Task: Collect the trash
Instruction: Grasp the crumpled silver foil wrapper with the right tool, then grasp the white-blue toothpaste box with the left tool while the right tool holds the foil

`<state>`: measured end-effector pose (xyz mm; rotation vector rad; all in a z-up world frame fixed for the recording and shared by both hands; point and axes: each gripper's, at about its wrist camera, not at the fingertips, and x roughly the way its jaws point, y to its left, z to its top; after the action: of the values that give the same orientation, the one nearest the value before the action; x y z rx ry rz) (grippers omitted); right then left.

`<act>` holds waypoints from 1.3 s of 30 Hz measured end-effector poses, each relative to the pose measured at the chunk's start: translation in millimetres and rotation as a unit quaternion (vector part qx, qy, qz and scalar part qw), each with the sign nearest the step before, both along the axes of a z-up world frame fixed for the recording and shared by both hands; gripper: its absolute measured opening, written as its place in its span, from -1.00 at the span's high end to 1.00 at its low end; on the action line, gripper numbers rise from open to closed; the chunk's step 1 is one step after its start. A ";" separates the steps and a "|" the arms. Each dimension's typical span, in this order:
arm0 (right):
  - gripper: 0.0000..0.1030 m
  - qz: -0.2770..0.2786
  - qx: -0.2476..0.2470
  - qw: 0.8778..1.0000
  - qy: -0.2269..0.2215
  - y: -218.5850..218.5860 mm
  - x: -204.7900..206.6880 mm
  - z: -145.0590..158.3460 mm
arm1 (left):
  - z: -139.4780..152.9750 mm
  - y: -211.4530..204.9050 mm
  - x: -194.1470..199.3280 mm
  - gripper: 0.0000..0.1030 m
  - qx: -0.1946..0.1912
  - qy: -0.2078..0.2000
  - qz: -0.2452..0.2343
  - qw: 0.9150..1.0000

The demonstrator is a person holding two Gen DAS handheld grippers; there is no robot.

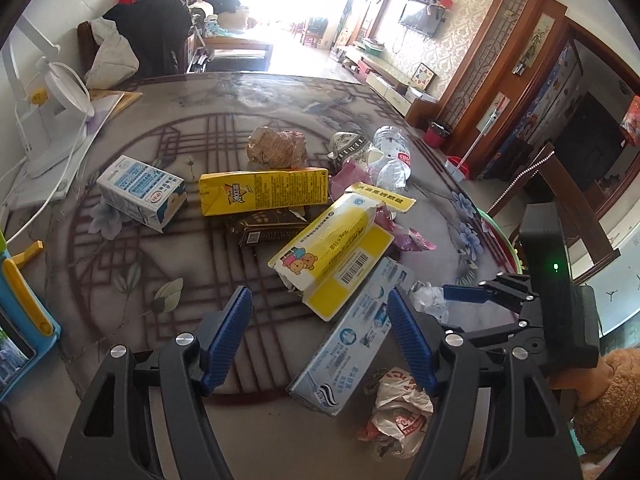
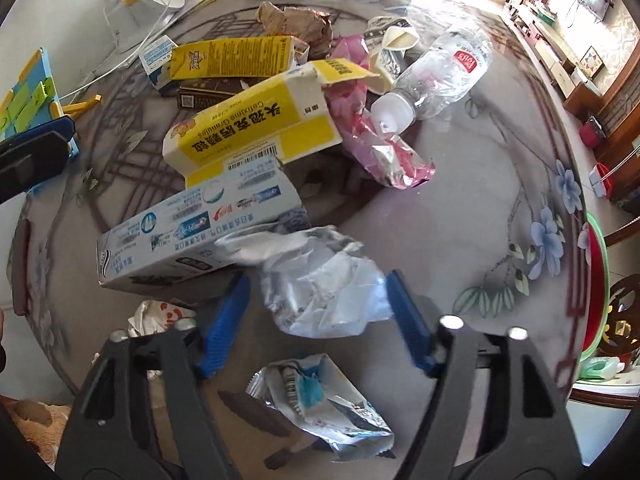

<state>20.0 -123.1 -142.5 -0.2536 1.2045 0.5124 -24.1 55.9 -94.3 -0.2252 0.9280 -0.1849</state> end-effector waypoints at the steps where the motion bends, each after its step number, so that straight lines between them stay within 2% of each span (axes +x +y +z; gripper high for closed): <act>1: -0.07 -0.003 0.007 1.000 0.005 -1.8 0.1 0.2 | -0.1 -0.9 -0.3 -0.30 0.000 0.000 -0.004 1.000; 2: 0.05 -0.006 0.012 1.000 0.006 -3.4 -0.6 1.6 | 0.0 -3.4 -0.3 -0.30 0.001 0.000 -0.012 1.000; 3: 0.07 -0.009 0.018 1.000 0.008 -5.6 -1.6 3.2 | -0.3 -6.1 -0.3 -0.30 0.002 0.000 -0.020 1.000; 9: 0.08 -0.067 0.074 0.995 -0.007 -40.2 -13.3 30.3 | -9.6 -33.3 4.8 -0.30 0.018 0.017 -0.087 0.996; 15: 0.07 -0.128 0.098 0.986 -0.031 -76.8 -23.1 55.0 | -32.9 -56.0 16.5 -0.30 0.024 0.052 -0.120 0.991; 22: 0.06 -0.154 0.106 0.982 -0.038 -92.7 -27.2 60.7 | -50.6 -66.3 25.9 -0.26 0.012 0.078 -0.118 0.990; 29: 0.06 -0.147 0.115 0.982 -0.039 -91.4 -31.4 61.8 | -57.5 -66.3 29.2 0.11 -0.001 0.091 -0.111 0.990; 35: 0.06 -0.143 0.120 0.982 -0.040 -92.2 -31.1 63.7 | -56.2 -65.9 29.1 0.25 -0.005 0.089 -0.108 0.990; 37: 0.06 -0.141 0.121 0.982 -0.039 -93.0 -30.6 63.8 | -55.1 -68.9 29.4 0.24 0.005 0.088 -0.112 0.990; 38: 0.06 -0.141 0.121 0.982 -0.039 -93.4 -30.4 63.7 | -54.2 -70.7 29.7 0.09 0.014 0.086 -0.111 0.990; 39: 0.04 -0.140 0.121 0.982 -0.038 -93.8 -30.3 63.3 | -54.3 -71.7 30.7 -0.22 0.022 0.085 -0.110 0.990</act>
<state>-10.3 -217.0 -79.2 0.1040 1.0696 0.3936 6.6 -15.8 -148.6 -0.0981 1.1262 -0.3515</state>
